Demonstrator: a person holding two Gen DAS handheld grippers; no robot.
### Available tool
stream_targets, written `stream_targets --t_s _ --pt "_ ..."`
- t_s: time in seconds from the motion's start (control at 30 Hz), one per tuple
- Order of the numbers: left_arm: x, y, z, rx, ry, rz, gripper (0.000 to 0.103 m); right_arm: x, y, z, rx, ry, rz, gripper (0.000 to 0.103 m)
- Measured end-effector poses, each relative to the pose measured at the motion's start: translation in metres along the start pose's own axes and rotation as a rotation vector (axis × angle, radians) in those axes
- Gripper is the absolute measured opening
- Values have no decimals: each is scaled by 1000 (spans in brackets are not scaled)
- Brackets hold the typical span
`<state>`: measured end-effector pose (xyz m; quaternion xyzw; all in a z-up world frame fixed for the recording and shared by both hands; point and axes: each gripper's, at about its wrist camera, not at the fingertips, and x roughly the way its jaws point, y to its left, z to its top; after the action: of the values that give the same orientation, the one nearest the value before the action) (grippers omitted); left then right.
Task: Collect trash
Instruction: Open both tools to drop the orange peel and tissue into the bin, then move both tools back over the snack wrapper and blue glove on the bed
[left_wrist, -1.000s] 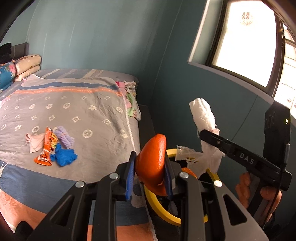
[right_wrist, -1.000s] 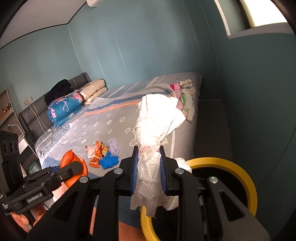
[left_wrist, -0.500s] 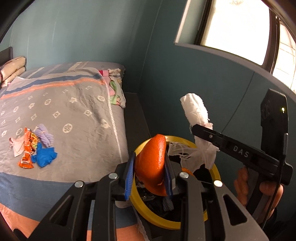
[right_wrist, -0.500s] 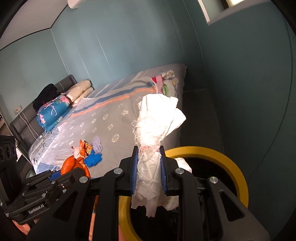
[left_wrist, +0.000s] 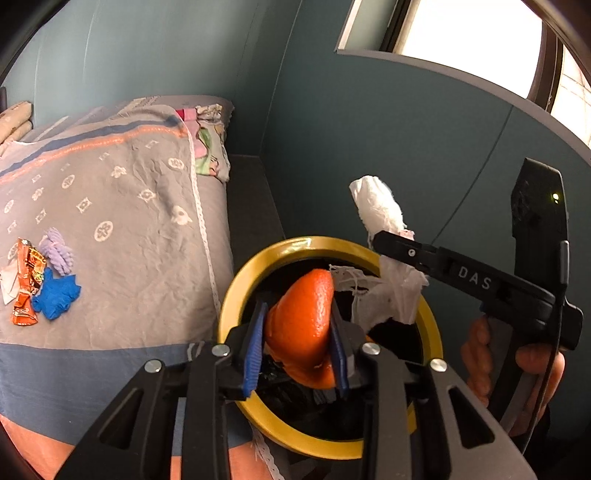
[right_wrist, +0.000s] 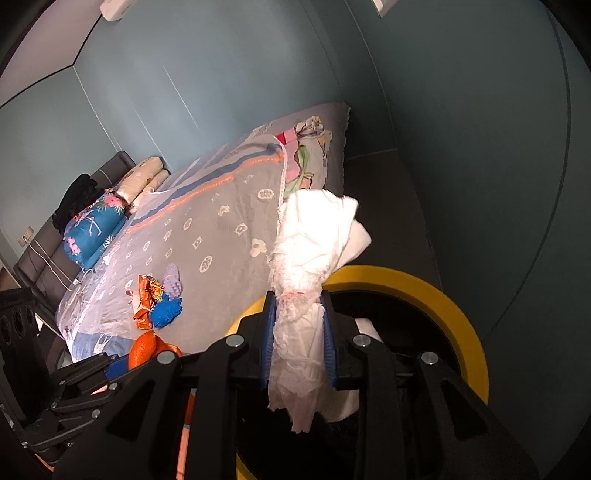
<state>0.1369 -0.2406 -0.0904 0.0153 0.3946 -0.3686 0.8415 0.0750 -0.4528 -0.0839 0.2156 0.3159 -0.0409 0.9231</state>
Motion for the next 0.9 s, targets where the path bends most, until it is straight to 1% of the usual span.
stream_targets --t_s 0.07,0.13,0.17,0.3,0.33,0.43,0.5,0.67,0.73,0.9 --pt "2 0 0 -4 4 -5 36 4 -6 -1 15 2 -5 23" --pt "3 2 -1 -17 4 -14 45 4 -8 -3 24 2 -6 25" --pt "2 3 -1 -22 -2 -16 47 4 -9 -4 31 1 -7 26" --pt "-5 6 0 -36 -31 -12 60 2 -15 -3 57 -13 -11 39" --pt "-7 7 1 -46 -37 -13 63 1 -15 -3 60 -16 -10 41" --pt "-11 15 2 -70 -50 -4 67 0 -17 -2 69 -23 -11 43" --pt "-13 18 3 -80 -55 2 68 0 -18 -1 73 -26 -6 46" --pt "-23 31 3 -94 -78 20 72 1 -15 1 68 -31 18 48" --pt "-27 36 2 -97 -94 37 75 3 -10 2 62 -30 36 51" --pt "-39 51 1 -89 -130 88 79 9 11 5 26 -21 69 52"
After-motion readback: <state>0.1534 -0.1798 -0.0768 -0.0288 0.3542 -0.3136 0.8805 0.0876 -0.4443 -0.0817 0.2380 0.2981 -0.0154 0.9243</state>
